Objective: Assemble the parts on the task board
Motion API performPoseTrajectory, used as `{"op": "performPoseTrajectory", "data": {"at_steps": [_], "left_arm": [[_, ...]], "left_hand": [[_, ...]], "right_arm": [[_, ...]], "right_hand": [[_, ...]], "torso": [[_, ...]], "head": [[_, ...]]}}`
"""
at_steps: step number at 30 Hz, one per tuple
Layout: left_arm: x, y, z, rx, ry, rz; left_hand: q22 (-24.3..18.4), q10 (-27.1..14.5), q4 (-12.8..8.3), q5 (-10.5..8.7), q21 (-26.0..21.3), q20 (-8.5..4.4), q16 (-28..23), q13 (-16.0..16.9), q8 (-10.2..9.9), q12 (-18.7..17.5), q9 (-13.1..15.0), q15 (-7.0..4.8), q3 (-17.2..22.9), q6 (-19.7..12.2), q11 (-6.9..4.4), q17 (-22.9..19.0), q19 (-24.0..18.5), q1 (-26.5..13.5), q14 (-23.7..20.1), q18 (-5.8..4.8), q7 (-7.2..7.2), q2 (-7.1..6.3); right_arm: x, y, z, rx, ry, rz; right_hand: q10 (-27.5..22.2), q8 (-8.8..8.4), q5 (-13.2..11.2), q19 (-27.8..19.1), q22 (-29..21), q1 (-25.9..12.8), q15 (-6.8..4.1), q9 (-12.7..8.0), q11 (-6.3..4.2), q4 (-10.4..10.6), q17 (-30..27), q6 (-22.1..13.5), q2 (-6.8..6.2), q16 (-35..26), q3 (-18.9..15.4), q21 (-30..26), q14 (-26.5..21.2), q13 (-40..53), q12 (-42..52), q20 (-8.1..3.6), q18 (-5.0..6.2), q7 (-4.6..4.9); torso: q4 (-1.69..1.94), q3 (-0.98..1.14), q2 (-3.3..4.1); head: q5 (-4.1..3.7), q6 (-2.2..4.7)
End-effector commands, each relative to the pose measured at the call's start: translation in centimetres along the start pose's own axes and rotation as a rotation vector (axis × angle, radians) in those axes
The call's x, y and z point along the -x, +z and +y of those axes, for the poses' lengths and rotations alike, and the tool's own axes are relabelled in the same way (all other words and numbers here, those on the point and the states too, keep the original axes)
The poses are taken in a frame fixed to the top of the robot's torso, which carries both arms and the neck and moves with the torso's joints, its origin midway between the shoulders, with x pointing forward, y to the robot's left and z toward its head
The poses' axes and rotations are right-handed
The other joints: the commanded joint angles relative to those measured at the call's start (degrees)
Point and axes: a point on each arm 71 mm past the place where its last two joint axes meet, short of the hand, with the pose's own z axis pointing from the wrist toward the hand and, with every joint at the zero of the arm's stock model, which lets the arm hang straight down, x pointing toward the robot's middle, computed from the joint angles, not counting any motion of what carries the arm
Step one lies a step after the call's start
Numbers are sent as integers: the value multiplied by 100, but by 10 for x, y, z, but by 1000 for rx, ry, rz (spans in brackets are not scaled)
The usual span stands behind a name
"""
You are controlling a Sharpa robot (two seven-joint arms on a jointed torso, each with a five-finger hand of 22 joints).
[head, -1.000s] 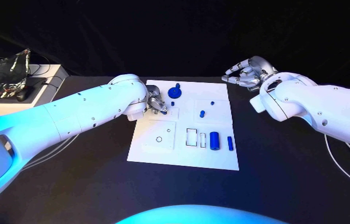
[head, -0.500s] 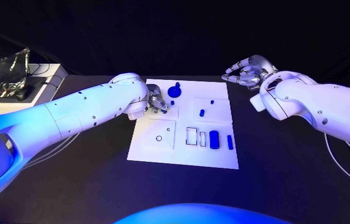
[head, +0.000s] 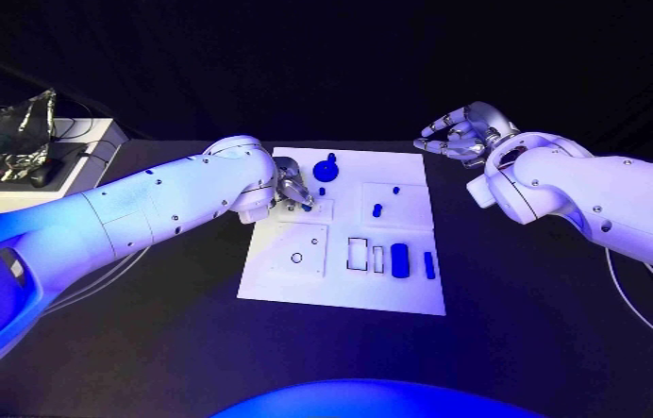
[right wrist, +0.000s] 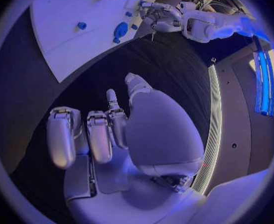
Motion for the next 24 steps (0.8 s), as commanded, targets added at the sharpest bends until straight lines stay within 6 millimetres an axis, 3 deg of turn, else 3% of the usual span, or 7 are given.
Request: {"op": "performPoseTrajectory", "data": {"at_steps": [1,8,24], "left_arm": [[-6,1,-1,-3,5,37],[-6,2,0,1,8,29],[-4,2,1,5,18,0]], "left_hand": [[7,-12,-448,-22,-7,-3,16,-5,-30,-35,1,-28,421,245,-42,1207,29,-34,509,-80,-210,-11],[11,-13,-650,166,-7,-29,17,-59,-93,-81,96,-39,630,231,-37,1212,42,226,511,-82,-177,80],[87,69,-763,330,34,-23,36,77,-79,19,180,-27,711,309,-26,1253,96,301,523,-96,-154,97]], "right_arm": [[-1,0,1,14,-7,8],[0,0,1,14,-7,8],[0,0,1,13,-7,8]], "right_hand": [[-38,34,20,273,982,-72,-47,8,-17,8,1002,-53,5,-29,38,-20,477,730,-26,-38,108,-7],[-38,34,20,273,982,-72,-47,8,-17,8,1002,-53,5,-29,38,-20,477,730,-26,-38,108,-7],[-40,40,24,269,976,-82,-47,12,-17,9,995,-59,8,-31,43,-30,475,727,-29,-38,110,-7]], "torso": [[1,0,1],[3,-1,0],[-1,-2,4]], "head": [[1,1],[5,4],[2,-14]]}}
